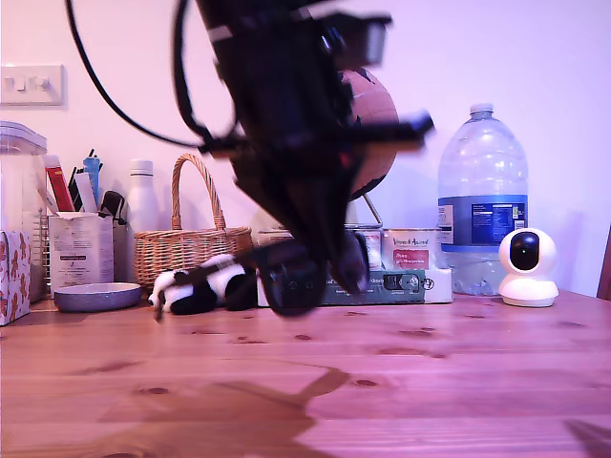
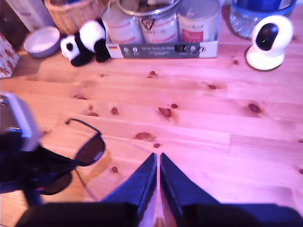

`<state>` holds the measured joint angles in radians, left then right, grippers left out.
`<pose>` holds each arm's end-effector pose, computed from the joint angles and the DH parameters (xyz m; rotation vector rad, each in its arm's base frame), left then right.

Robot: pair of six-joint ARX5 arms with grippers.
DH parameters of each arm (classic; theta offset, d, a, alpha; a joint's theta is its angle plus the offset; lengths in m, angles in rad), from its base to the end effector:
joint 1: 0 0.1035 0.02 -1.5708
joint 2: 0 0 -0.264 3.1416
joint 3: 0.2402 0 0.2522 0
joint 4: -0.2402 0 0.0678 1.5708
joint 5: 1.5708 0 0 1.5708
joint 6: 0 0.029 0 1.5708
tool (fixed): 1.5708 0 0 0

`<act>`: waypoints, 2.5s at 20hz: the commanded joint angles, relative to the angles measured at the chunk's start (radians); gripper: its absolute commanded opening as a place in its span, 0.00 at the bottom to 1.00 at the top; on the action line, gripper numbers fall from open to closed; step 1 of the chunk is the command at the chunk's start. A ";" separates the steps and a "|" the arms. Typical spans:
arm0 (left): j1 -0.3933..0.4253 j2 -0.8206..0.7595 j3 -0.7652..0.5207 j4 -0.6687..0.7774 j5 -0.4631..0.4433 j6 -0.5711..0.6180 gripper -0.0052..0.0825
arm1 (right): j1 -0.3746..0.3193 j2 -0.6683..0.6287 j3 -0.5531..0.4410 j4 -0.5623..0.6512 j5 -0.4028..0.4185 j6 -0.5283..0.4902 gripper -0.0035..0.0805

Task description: Pick up the sunglasses and open them, then place them back on the table

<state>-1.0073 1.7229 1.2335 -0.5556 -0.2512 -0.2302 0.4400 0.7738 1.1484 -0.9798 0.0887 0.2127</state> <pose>0.1944 -0.2942 0.2193 0.4222 0.9270 -0.5751 0.1067 0.0474 0.3785 0.0456 0.6193 0.2759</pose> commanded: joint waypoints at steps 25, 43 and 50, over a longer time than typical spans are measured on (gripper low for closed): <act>-0.068 0.162 0.002 0.147 0.008 -0.219 0.13 | 0.005 0.013 0.005 -0.060 0.052 -0.028 0.05; -0.067 -0.064 0.086 0.153 0.007 0.076 0.04 | 0.005 0.014 0.005 -0.051 0.056 -0.114 0.03; -0.055 -0.267 0.085 0.113 0.008 0.216 0.04 | 0.003 0.015 0.005 0.099 0.080 -0.126 0.03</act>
<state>-1.0698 1.4700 1.3148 -0.4431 -0.2413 -0.0212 0.4400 0.7891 1.1484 -0.9062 0.1589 0.0959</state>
